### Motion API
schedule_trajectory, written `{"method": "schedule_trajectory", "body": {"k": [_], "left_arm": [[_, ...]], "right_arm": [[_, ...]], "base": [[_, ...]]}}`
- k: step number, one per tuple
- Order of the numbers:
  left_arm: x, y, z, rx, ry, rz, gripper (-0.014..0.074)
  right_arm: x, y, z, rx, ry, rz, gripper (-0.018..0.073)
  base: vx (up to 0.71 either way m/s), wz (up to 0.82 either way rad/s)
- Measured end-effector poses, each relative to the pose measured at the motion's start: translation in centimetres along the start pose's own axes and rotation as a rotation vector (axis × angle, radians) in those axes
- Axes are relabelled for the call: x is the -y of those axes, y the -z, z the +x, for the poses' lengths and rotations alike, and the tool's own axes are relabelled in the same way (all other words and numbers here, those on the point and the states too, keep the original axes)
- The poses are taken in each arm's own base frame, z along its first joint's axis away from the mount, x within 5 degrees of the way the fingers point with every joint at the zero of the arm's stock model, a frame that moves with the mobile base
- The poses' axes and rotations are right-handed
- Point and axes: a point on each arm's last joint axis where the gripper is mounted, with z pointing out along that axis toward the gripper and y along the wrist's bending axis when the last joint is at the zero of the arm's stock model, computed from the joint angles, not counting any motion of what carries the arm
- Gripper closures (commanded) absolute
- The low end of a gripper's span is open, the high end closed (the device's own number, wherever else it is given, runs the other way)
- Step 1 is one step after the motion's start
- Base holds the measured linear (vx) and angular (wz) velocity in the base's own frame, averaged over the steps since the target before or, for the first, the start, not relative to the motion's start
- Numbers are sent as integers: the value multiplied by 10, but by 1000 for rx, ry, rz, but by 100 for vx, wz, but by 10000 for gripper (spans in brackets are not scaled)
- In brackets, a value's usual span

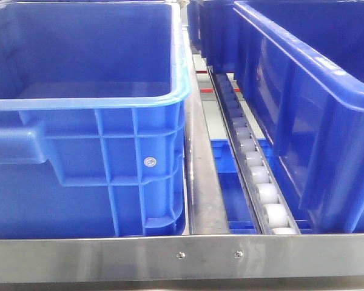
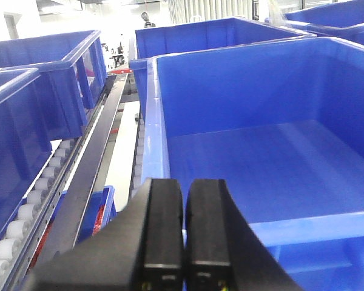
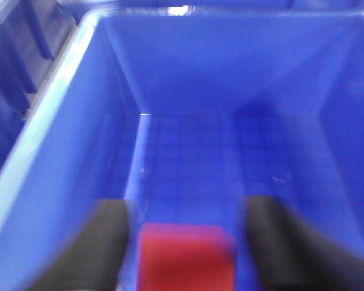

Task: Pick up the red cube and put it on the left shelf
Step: 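Lower the red cube into the blue crate and open the right gripper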

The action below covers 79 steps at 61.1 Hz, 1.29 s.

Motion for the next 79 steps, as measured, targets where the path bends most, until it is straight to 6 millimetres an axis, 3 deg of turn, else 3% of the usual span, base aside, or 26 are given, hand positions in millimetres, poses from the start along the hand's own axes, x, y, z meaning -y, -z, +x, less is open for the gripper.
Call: {"method": "schedule_trajectory", "body": {"k": [7, 14, 22, 28, 31, 38, 48, 54, 65, 79], "left_arm": [[0, 0, 0, 0, 0, 0, 491], [0, 0, 0, 0, 0, 0, 491], [0, 0, 0, 0, 0, 0, 491], [0, 0, 0, 0, 0, 0, 491], [0, 0, 0, 0, 0, 0, 491], [0, 0, 0, 0, 0, 0, 491], [0, 0, 0, 0, 0, 0, 491], [0, 0, 0, 0, 0, 0, 491], [0, 0, 0, 0, 0, 0, 491], [0, 0, 0, 0, 0, 0, 491]], "right_arm": [[0, -14, 0, -28, 0, 2, 30], [0, -16, 2, -42, 0, 4, 109], [0, -10, 1, -33, 0, 3, 327], [0, 6, 4, -12, 0, 2, 526], [1, 18, 6, 5, 0, 1, 489], [1, 50, 21, 49, 0, -3, 506], [4, 101, 64, 114, 0, -8, 506], [5, 122, 86, 160, 0, -12, 506], [6, 144, 108, 242, 0, -16, 506], [6, 153, 108, 292, 0, -19, 506]], "base": [[2, 12], [-2, -13], [0, -1], [0, 0], [0, 0], [0, 0], [0, 0], [0, 0], [0, 0], [0, 0]]}}
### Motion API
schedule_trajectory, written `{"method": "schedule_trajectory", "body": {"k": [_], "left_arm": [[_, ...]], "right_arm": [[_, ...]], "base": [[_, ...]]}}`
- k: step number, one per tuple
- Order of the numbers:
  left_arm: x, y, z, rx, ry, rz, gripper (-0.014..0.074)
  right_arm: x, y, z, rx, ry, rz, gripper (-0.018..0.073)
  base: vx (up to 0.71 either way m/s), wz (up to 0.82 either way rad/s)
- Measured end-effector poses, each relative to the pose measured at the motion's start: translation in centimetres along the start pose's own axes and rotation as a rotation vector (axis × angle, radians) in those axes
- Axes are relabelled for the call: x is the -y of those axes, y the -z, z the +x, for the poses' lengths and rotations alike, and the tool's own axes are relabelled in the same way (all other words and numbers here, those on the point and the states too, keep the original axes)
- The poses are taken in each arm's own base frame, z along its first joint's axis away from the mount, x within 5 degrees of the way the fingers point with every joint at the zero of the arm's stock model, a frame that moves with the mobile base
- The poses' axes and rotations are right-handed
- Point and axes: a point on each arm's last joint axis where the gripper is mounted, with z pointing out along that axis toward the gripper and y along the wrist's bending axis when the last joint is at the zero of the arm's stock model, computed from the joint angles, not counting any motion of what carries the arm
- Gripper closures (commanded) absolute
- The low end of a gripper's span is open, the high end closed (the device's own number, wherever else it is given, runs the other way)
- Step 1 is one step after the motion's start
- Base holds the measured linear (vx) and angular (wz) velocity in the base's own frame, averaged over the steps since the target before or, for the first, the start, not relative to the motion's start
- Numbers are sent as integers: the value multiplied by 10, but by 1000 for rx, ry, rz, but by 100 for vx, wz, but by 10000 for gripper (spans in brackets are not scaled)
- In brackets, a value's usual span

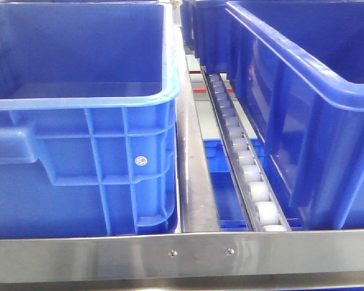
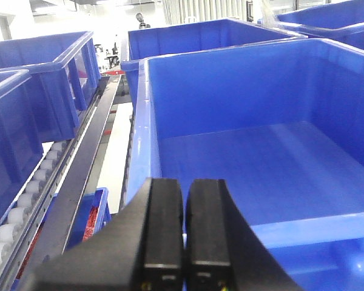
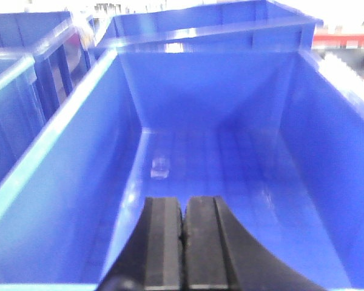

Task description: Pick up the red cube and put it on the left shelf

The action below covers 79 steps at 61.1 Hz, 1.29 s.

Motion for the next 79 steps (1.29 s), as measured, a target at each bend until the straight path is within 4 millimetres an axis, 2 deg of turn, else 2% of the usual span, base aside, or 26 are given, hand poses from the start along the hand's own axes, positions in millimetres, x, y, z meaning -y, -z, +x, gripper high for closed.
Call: {"method": "schedule_trajectory", "body": {"k": [32, 42, 53, 79], "left_arm": [[0, 0, 0, 0, 0, 0, 491], [0, 0, 0, 0, 0, 0, 491], [0, 0, 0, 0, 0, 0, 491], [0, 0, 0, 0, 0, 0, 491]], "right_arm": [[1, 1, 5, -48, 0, 7, 506], [2, 12, 25, -31, 40, 7, 506], [4, 22, 59, 11, 58, 0, 506], [4, 26, 61, 25, 71, 6, 506]], "base": [[0, 0], [0, 0], [0, 0], [0, 0]]}}
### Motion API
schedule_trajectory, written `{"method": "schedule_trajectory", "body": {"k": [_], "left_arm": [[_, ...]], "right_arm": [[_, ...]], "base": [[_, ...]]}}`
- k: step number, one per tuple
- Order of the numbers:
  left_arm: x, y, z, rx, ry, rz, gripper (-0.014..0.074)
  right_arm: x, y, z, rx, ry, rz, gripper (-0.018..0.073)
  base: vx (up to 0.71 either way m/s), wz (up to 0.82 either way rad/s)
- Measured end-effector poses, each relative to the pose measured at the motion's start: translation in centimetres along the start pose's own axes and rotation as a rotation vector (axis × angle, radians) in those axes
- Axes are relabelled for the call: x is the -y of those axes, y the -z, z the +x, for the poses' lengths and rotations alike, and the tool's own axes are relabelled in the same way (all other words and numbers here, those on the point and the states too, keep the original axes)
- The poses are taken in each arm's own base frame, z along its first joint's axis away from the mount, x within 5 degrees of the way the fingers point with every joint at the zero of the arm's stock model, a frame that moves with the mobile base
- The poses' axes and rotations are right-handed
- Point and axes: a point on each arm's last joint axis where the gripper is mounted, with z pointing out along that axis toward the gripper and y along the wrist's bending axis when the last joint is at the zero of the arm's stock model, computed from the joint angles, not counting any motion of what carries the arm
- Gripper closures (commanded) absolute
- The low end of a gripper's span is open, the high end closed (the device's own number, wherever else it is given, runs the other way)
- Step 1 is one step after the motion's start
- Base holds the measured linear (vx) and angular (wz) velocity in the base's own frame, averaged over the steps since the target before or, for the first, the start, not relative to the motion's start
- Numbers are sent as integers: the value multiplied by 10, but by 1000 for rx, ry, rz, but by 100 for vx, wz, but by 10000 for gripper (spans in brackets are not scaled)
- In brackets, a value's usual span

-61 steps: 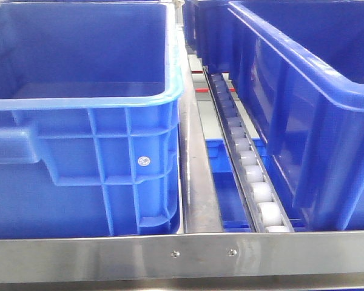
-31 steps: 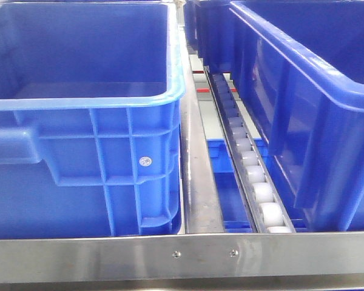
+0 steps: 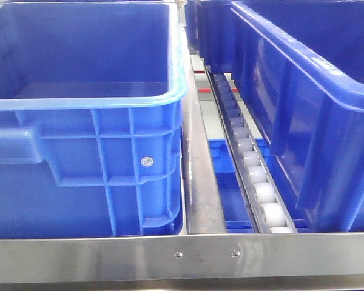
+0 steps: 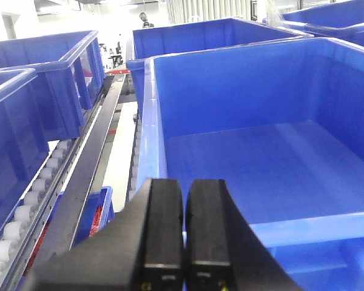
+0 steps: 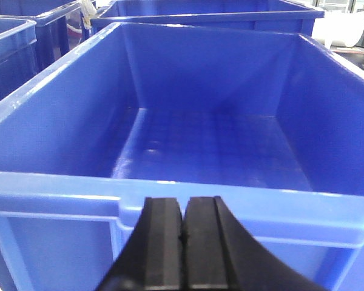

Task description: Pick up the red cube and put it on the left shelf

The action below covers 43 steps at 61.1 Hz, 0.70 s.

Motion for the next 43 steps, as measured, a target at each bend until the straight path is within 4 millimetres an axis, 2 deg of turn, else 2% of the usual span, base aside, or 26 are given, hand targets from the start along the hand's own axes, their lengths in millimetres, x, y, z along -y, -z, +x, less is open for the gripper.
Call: {"method": "schedule_trajectory", "body": {"k": [43], "left_arm": [[0, 0, 0, 0, 0, 0, 491]], "right_arm": [[0, 0, 0, 0, 3, 0, 506]], "base": [[0, 0]]}}
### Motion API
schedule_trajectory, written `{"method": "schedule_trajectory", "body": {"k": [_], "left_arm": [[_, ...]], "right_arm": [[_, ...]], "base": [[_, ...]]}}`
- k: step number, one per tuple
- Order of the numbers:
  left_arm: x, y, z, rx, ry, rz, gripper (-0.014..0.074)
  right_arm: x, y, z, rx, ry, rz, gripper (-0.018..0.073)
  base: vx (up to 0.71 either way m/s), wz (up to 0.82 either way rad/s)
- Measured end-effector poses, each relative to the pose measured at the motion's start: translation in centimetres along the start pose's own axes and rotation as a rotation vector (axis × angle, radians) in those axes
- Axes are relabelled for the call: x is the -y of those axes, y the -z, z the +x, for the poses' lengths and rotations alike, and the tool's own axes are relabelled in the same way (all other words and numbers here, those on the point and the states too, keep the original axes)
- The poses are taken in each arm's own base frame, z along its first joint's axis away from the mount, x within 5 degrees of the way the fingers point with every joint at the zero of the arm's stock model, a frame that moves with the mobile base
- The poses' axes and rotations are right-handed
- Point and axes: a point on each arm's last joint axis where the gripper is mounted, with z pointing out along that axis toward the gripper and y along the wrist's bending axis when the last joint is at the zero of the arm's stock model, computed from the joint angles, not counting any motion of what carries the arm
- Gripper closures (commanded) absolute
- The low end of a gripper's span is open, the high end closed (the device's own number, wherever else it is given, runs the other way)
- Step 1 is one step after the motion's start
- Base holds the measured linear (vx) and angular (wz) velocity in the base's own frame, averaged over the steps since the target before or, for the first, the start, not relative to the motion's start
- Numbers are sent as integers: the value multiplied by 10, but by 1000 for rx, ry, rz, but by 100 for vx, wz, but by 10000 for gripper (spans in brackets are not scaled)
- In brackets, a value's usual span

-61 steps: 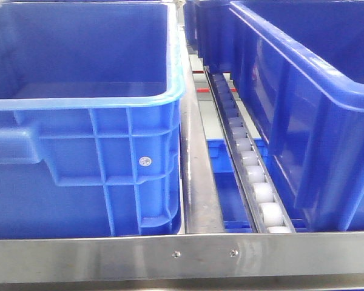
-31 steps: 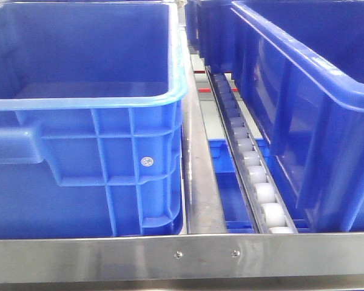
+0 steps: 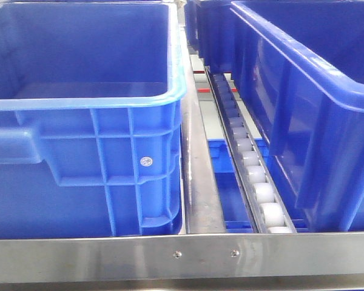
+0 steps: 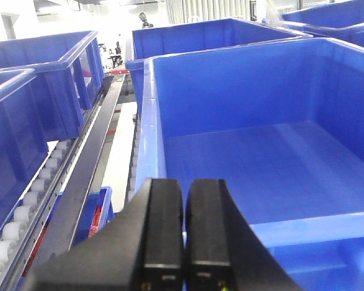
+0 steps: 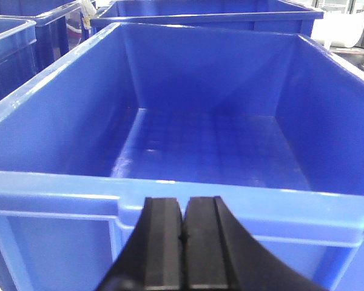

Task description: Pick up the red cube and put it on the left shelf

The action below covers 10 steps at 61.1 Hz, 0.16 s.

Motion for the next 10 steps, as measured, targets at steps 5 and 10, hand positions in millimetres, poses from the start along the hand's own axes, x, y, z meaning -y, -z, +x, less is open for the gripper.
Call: {"method": "schedule_trajectory", "body": {"k": [5, 10], "left_arm": [[0, 0, 0, 0, 0, 0, 491], [0, 0, 0, 0, 0, 0, 491]], "right_arm": [[0, 0, 0, 0, 0, 0, 506], [0, 0, 0, 0, 0, 0, 506]], "base": [[0, 0], [0, 0]]}}
